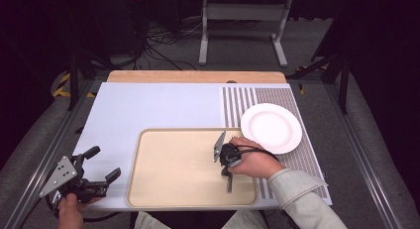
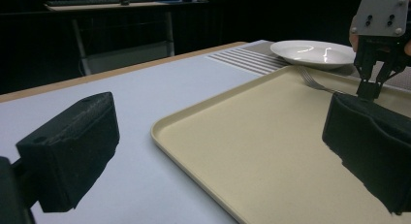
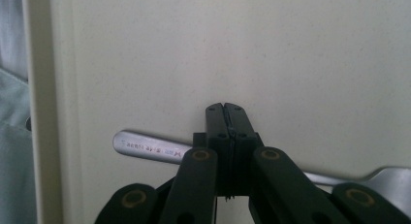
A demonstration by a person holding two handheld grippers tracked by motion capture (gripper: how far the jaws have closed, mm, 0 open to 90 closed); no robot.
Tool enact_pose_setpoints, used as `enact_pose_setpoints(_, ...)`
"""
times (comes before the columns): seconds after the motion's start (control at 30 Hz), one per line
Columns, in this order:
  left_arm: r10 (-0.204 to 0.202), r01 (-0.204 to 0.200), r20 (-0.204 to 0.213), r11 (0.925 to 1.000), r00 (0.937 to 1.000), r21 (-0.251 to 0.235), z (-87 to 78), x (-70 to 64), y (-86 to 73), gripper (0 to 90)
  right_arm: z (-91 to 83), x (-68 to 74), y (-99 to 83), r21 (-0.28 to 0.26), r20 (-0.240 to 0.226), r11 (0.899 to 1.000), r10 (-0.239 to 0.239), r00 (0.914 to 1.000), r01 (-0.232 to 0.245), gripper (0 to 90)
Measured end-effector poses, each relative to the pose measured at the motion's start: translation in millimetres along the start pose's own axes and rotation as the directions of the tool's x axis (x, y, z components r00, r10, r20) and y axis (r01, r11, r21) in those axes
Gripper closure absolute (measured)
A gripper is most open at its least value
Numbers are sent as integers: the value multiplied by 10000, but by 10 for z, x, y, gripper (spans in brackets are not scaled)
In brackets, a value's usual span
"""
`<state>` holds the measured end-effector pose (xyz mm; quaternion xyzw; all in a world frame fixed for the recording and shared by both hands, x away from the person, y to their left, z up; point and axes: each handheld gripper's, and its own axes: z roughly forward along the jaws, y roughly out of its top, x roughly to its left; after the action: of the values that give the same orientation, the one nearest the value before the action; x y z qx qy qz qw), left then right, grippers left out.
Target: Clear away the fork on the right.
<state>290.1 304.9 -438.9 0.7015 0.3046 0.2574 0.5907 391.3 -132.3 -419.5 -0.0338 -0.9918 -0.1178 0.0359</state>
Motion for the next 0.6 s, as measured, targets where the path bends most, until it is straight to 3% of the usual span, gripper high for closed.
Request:
enact_pose_setpoints(0.3, -29, 29, -57, 10000, 10000, -30, 2, -9, -6, 5, -39, 35, -154, 40, -100, 9998, 200, 9997, -200, 900)
enact_pose_setpoints(0.6, -48, 48, -56, 10000, 10000, -20, 7, -12, -7, 5, -41, 33, -186, -94, -122, 9997, 231, 9997, -232, 900)
